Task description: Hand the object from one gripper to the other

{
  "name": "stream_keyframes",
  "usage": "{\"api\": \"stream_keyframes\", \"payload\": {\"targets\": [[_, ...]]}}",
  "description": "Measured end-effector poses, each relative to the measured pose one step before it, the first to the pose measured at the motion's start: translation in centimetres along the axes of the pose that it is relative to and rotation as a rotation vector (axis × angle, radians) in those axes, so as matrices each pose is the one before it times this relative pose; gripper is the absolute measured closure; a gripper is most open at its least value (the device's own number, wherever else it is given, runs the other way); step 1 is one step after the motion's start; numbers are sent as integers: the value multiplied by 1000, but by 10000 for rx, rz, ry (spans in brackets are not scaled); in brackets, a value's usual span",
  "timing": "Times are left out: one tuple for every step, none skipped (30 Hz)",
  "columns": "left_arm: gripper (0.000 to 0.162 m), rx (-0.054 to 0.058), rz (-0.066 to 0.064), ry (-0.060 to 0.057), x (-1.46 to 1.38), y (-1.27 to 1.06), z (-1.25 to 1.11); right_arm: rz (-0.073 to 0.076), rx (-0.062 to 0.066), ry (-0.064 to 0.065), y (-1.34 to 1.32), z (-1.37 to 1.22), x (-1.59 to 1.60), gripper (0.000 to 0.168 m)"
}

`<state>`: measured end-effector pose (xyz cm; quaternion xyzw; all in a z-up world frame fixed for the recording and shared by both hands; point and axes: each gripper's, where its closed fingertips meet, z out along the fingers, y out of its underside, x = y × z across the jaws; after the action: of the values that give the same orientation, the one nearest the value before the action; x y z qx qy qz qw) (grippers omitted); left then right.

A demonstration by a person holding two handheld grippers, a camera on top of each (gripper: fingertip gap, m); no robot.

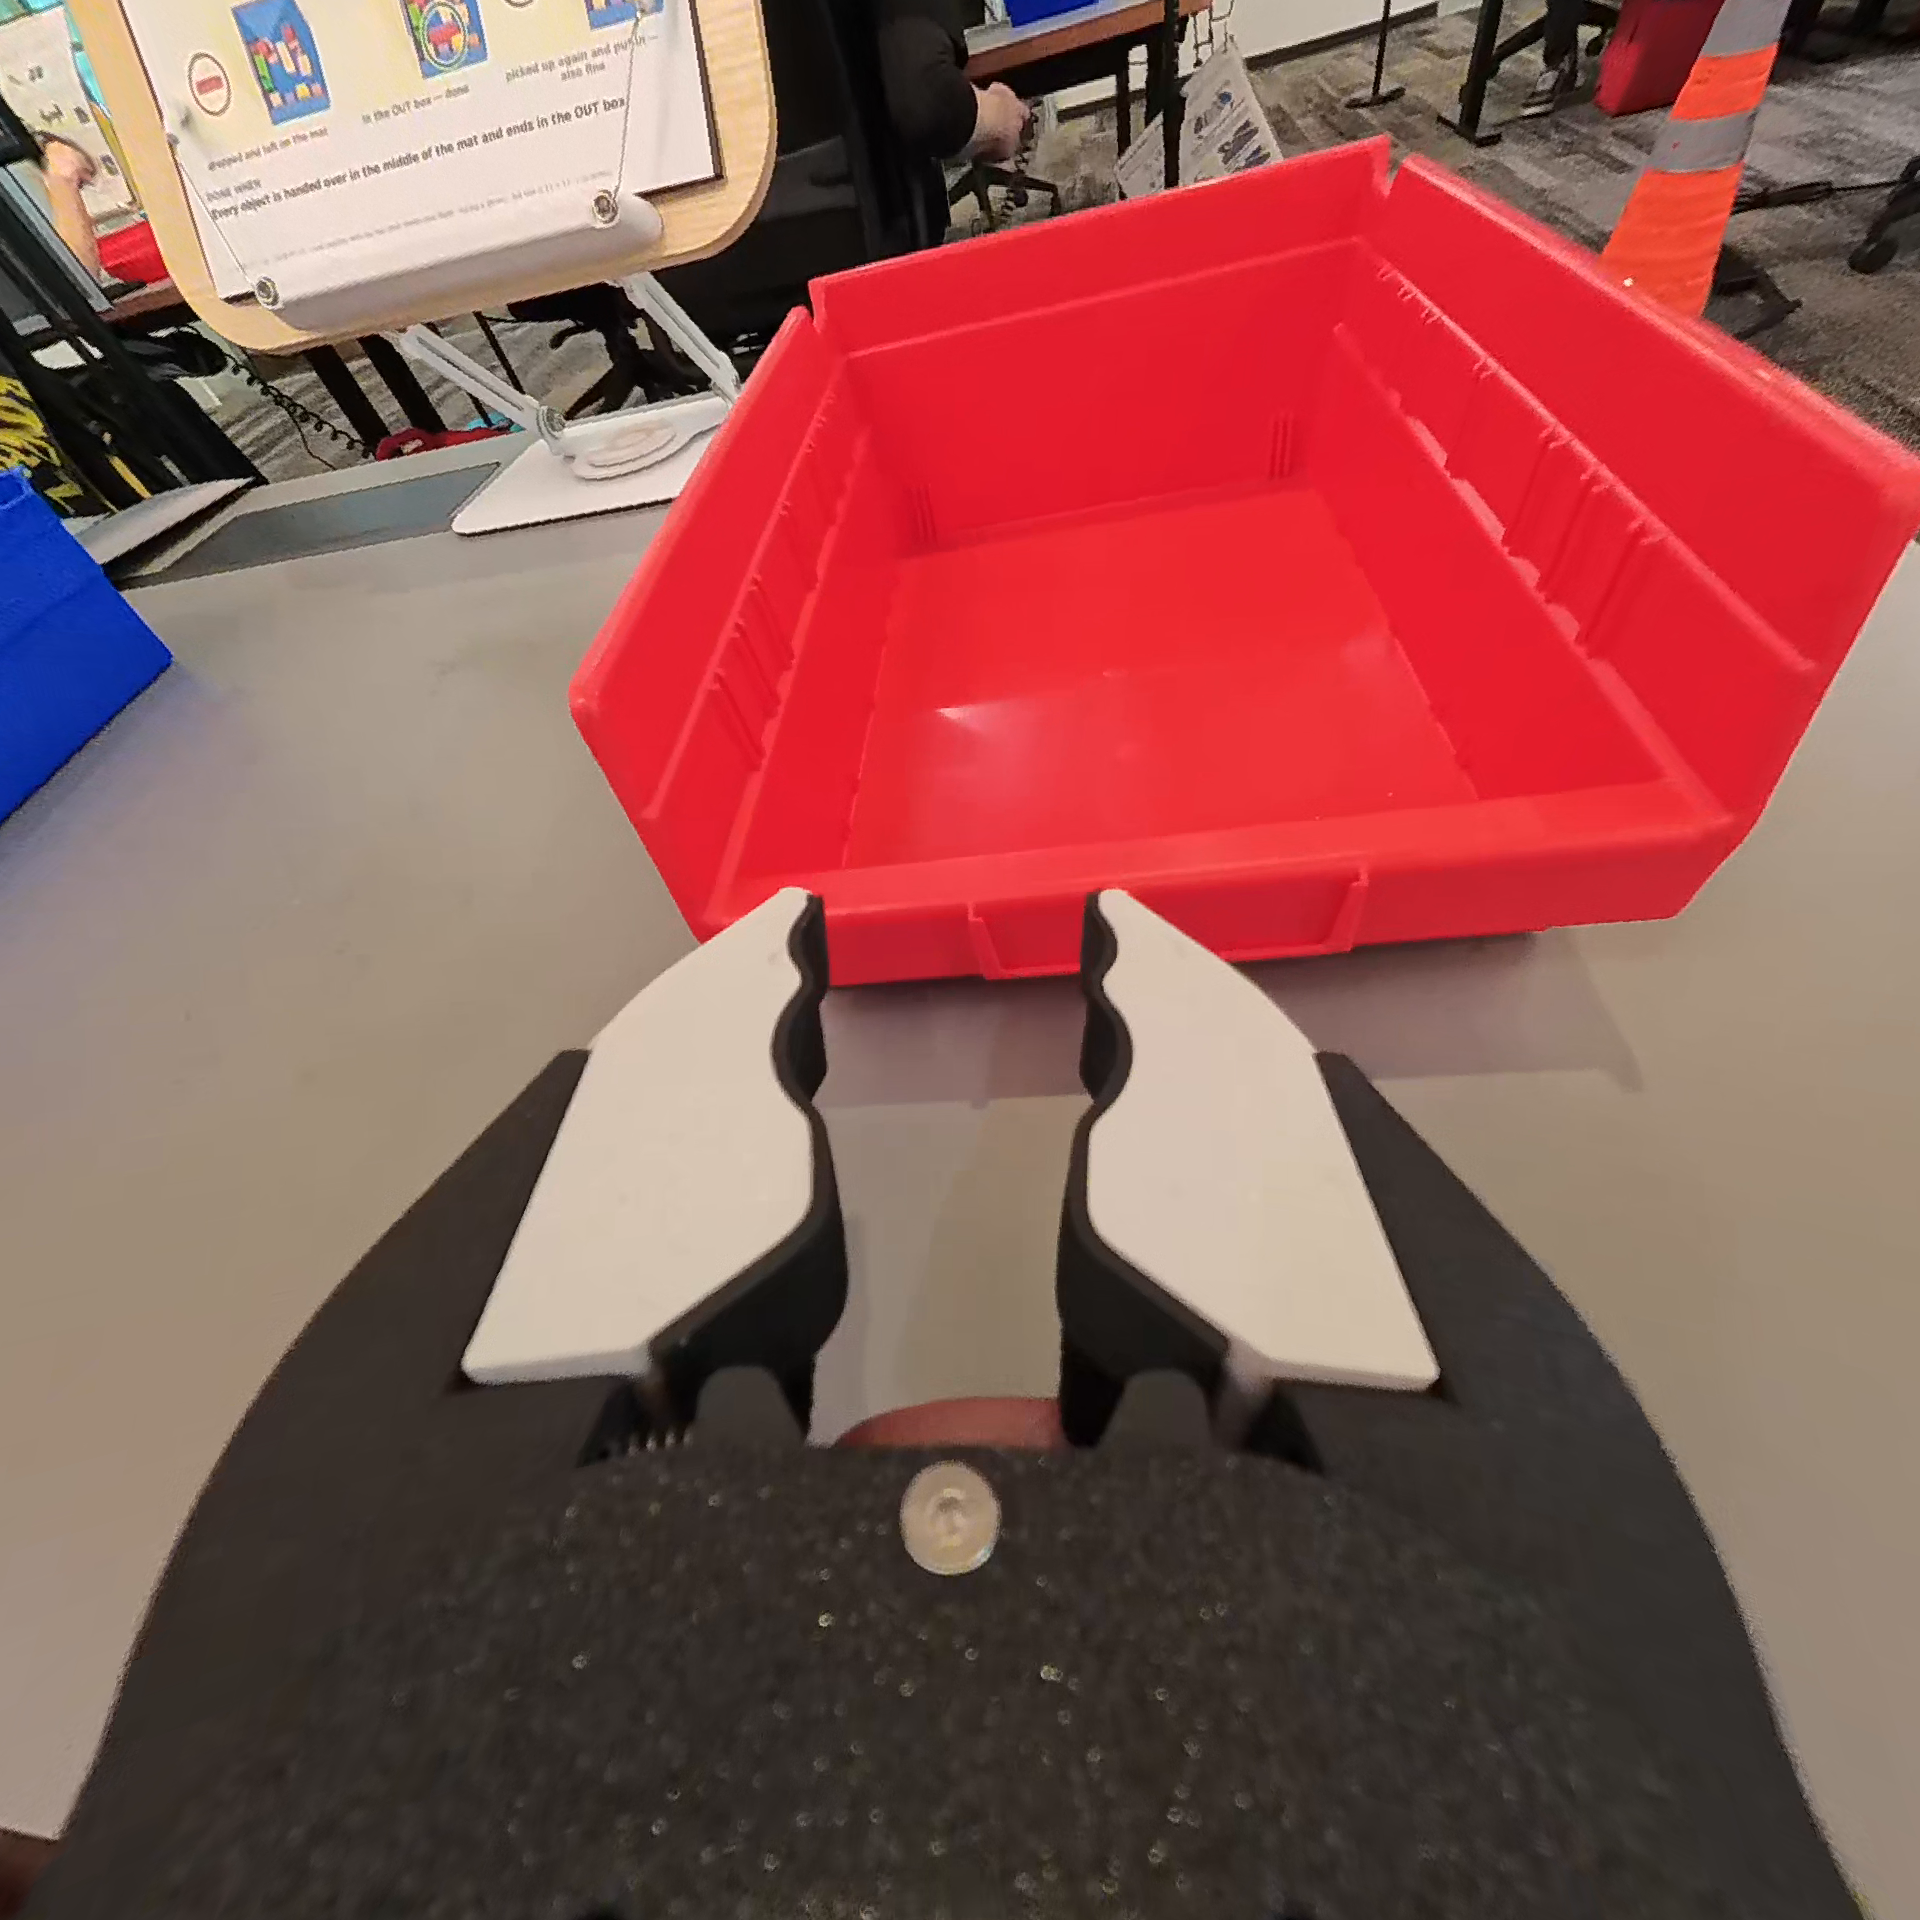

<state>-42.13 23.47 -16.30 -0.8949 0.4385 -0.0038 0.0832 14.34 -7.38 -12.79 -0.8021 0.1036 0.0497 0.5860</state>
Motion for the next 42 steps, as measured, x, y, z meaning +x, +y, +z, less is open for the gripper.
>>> {"api": "stream_keyframes", "payload": {"targets": [[116, 18, 40, 230, 254, -160, 42, 4, -20, -29, 23, 36, -53, 122], [113, -22, -4, -22, -110, -130, 53, -9, -21, -14, 40, 37, -51, 122], [114, -34, 1, 17, -51, -82, 29, -19, -23, -28, 38, 32, -84, 122], [114, -63, 3, 91, 70, -9, 31, -21, -32, -27, 39, 32, -93, 122], [114, -53, -2, 46, -4, -1, 14, -28, -20, -25, 31, 21, -95, 122], [113, -92, -13, -46, -183, 75, 4, -36, -9, -24, 16, 16, -107, 122], [108, -179, 27, -156, -333, 226, 45, -40, -15, -5, 20, 13, -70, 122], [103, -186, 63, -187, -284, 289, 169, -38, -11, 3, 14, 6, -41, 122], [103, -100, 79, -145, -135, 172, 217, -29, -7, -4, 17, 3, -35, 122], [105, 47, 103, -173, -121, -80, 37, -5, -15, -8, 22, 21, -18, 122], [107, -64, 21, -105, -75, -8, 13, 12, -6, -12, 15, -1, -13, 122], [109, -74, -33, -129, -124, -50, 25, 24, -3, -23, 1, 20, -17, 122], [113, -61, 50, -190, -170, -52, 39, 35, -18, -44, 22, 9, -62, 122], [117, -29, 103, -236, -211, -42, 36, 34, -23, -59, 31, 5, -91, 122], [123, 20, 140, -181, -125, -89, 20, 25, -16, -46, 1, -9, -92, 122], [132, 89, 169, 35, 181, -167, -14, 5, 10, -31, -40, -47, -80, 122], [132, 67, 53, 154, 318, -101, -13, -18, 36, 1, -97, -70, -48, 122], [132, -17, 11, 140, 208, 11, -59, -34, 44, 24, -107, -73, 4, 122], [132, -76, -20, 93, 123, 80, -52, -38, 26, 31, -88, -55, 35, 122], [132, -48, 25, 105, 169, 85, -74, -31, 4, 25, -34, -38, 50, 122], [132, -23, 75, 82, 168, 108, -98, -8, 4, 18, -22, -22, 46, 122], [132, 15, 85, -37, -4, 137, -193, 17, 20, 11, -23, -46, 33, 122], [132, 124, 38, -80, -131, 66, -330, 11, 43, -9, -84, -74, -25, 122], [132, 208, -31, 34, -66, 15, -492, -33, 73, -34, -153, -91, -133, 122], [132, 300, -81, 123, 6, -29, -677, -103, 103, -52, -274, -145, -225, 122], [132, 425, -117, 181, 49, -144, -863, -218, 180, -45, -483, -216, -339, 123], [132, 577, -162, 256, 146, -301, -1055, -336, 319, -25, -757, -241, -453, 123], [132, 715, -215, 424, 401, -489, -1222, -424, 381, -119, -912, -218, -784, 123], [132, 875, -232, 567, 718, -755, -1295, -555, 363, -292, -971, -124, -1202, 124], [132, 996, -230, 697, 1080, -1000, -1262, -676, 347, -423, -987, 61, -1535, 124], [133, 1004, -256, 777, 1415, -1129, -1075, -732, 316, -526, -985, 339, -1753, 125], [132, 1003, -333, 576, 1348, -1246, -745, -693, 245, -720, -939, 652, -2005, 125], [132, 952, -443, 421, 1336, -1242, -367, -562, 149, -888, -867, 985, -2189, 127], [133, 759, -457, 774, 2046, -901, 8, -377, 69, -981, -841, 1256, -2178, 127], [132, 656, -407, 981, 2537, -648, 410, -234, 154, -974, -975, 1447, -1987, 127], [132, 611, -502, 791, 2295, -395, 841, -247, 187, -930, -967, 1609, -1720, 127], [132, 357, -657, 706, 2044, 150, 1207, -303, 71, -803, -779, 1729, -1287, 127], [133, 170, -669, 705, 1885, 607, 1468, -342, 23, -591, -671, 1738, -767, 127], [133, 107, -561, 685, 1658, 843, 1586, -317, 3, -394, -648, 1677, -355, 126], [132, 30, -411, 679, 1465, 996, 1579, -198, 118, -322, -793, 1509, -176, 126], [133, -81, -310, 581, 1153, 1121, 1542, -90, 185, -338, -791, 1329, -173, 125], [132, -152, -260, 495, 878, 1137, 1453, -73, 114, -304, -610, 1132, -161, 124]]}}
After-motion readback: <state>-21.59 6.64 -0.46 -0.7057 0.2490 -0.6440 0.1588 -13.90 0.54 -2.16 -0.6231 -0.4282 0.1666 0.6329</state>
